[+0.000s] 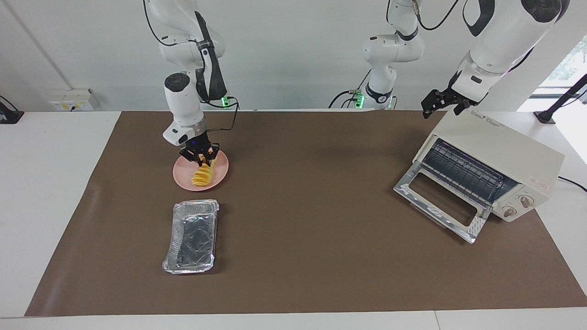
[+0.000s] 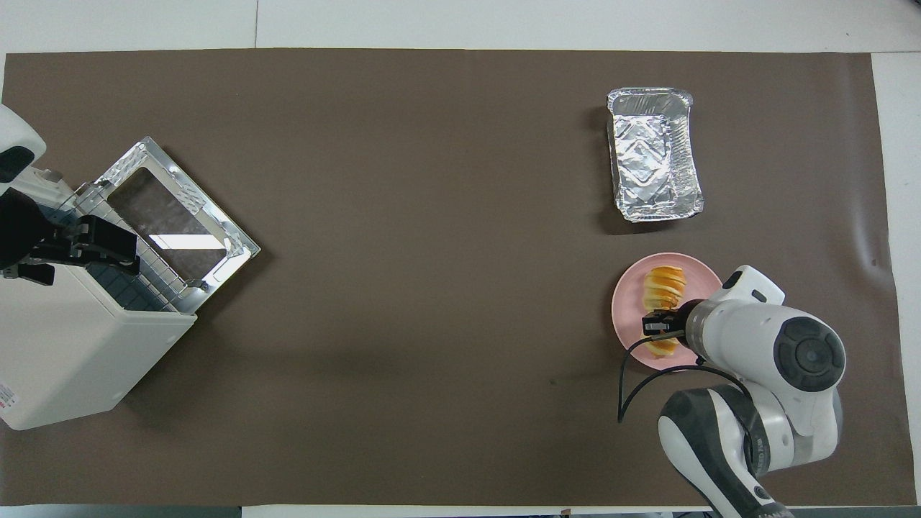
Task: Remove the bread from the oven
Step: 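Carry the bread slices onto the pink plate with the right gripper, then open the right gripper and withdraw it from the plate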
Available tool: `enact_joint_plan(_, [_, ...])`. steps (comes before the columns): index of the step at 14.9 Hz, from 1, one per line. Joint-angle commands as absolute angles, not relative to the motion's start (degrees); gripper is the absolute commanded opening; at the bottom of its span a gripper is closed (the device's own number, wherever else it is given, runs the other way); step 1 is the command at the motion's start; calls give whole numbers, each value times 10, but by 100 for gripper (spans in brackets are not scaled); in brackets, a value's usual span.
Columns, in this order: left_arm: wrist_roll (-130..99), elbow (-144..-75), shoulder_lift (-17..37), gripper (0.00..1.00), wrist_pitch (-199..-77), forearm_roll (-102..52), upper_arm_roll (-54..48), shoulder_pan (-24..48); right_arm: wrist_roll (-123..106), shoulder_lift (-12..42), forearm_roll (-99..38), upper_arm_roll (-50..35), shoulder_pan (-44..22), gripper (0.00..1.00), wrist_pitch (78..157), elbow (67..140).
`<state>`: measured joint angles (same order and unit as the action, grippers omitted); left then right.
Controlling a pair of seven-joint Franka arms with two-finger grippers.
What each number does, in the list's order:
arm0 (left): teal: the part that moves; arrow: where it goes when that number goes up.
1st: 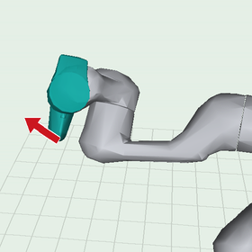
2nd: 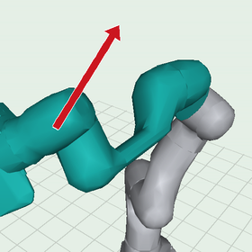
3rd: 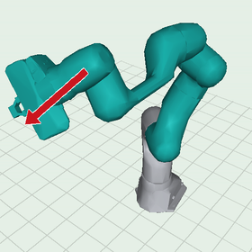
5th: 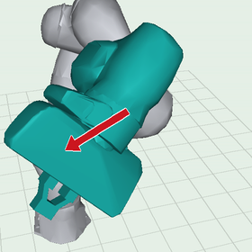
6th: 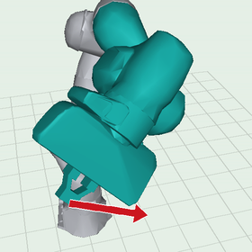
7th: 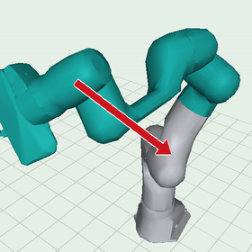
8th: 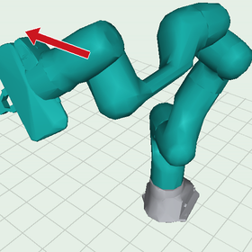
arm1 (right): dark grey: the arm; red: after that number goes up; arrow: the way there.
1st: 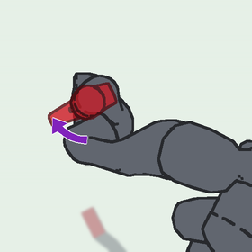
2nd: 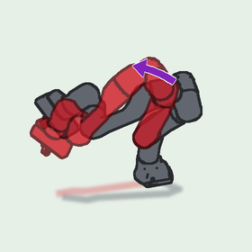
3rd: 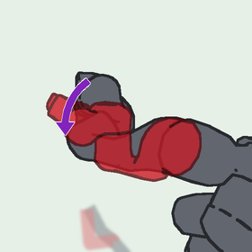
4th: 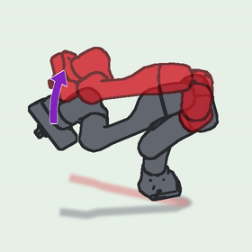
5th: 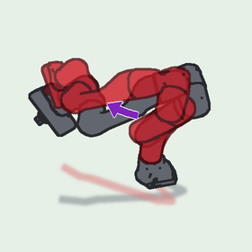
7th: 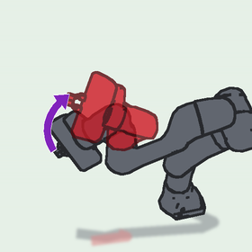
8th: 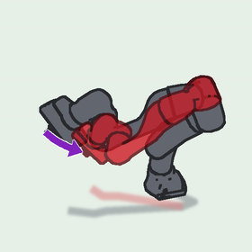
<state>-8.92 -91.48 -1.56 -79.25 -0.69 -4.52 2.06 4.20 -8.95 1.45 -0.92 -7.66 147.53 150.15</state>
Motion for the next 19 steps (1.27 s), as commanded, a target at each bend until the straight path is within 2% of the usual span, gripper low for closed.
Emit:
enact_joint_plan(1, [-86,-933,-33,100,-804,-16,-50,12,41,-92,15,-10,-73,100,1386,1434])
enact_joint_plan(4, [-86,-933,-33,100,-804,-16,-50,12,26,-69,14,-8,-45,100,1265,1298])
enact_joint_plan(7, [-86,-933,-33,100,-803,-16,-50,12,-35,-47,13,-7,-17,100,1193,1195])
enact_joint_plan(9, [-86,-933,-33,100,-803,-16,-50,12,-61,-50,13,-6,-3,100,1152,1145])
enact_joint_plan(13, [-86,-933,-33,100,-804,-16,-50,12,-104,-46,10,-3,10,100,935,978])
enact_joint_plan(15, [-86,-933,-33,100,-804,-16,-50,12,-133,-46,9,0,18,100,851,920])
enact_joint_plan(19, [-86,-933,-33,100,-804,-16,-50,12,-155,-53,10,9,17,100,776,868])
